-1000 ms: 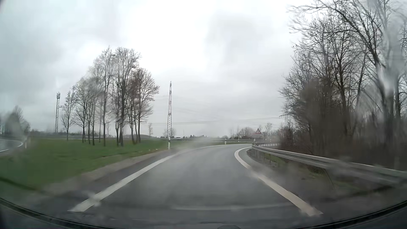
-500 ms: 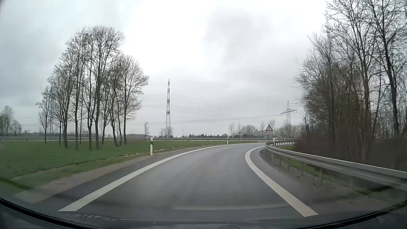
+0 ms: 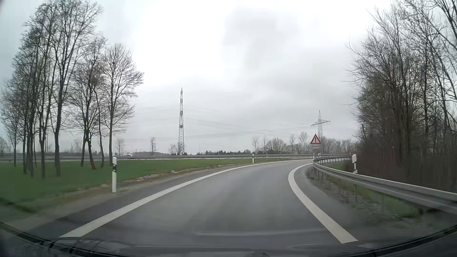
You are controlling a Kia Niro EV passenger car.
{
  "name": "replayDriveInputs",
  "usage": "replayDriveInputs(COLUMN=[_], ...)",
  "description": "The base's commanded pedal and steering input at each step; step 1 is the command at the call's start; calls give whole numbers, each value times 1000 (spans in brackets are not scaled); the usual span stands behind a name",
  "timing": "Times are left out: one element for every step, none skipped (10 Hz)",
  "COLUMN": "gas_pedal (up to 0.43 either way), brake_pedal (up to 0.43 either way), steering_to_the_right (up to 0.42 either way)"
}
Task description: Follow the waypoints while adhering to traffic rules and regulations
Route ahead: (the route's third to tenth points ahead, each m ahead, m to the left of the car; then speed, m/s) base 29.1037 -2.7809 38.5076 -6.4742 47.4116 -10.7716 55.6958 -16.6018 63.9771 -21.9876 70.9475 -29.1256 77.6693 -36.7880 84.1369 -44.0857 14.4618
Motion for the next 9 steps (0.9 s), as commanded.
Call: replayDriveInputs(gas_pedal=[118,118,118,118,118,118,118,118,130], brake_pedal=[0,0,0,0,0,0,0,0,0], steering_to_the_right=[40,41,44,48,53,58,59,61,63])
